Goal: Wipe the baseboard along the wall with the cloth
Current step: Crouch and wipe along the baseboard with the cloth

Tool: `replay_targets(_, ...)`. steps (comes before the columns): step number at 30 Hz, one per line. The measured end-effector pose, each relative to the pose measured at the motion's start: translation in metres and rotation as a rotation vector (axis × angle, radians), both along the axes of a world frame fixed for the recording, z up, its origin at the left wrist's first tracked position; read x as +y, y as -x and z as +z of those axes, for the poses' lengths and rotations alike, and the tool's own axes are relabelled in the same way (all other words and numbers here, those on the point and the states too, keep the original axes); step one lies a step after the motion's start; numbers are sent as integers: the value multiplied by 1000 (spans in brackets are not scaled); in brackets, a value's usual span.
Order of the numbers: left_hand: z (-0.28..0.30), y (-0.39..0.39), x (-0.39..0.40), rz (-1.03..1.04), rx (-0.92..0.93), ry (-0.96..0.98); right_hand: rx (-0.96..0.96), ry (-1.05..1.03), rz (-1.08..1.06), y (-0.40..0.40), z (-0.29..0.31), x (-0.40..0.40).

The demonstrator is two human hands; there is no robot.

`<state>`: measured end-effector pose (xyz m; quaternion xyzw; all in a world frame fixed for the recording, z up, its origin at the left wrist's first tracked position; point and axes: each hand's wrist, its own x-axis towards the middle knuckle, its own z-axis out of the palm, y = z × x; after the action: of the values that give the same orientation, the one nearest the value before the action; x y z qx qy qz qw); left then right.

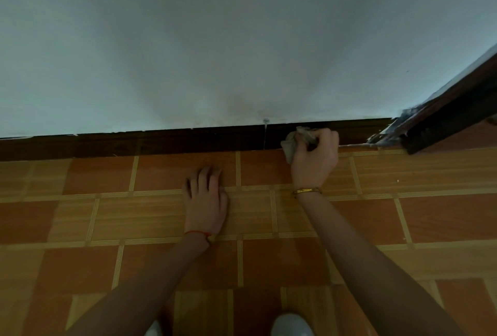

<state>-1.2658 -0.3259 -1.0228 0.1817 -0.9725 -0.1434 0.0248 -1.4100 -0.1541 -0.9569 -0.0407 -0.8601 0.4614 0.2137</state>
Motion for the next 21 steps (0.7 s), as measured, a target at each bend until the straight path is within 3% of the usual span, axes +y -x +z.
replay_targets(6,5,-2,17,21,3,-3,19,-29,211,-13,14,-30)
replay_targets(15,-6,10,34,59,30,-49,45,-12,-33,11,16,21)
replay_targets(21,-16,13,37,74,39,-10,37,-92,214,-8,10,-17)
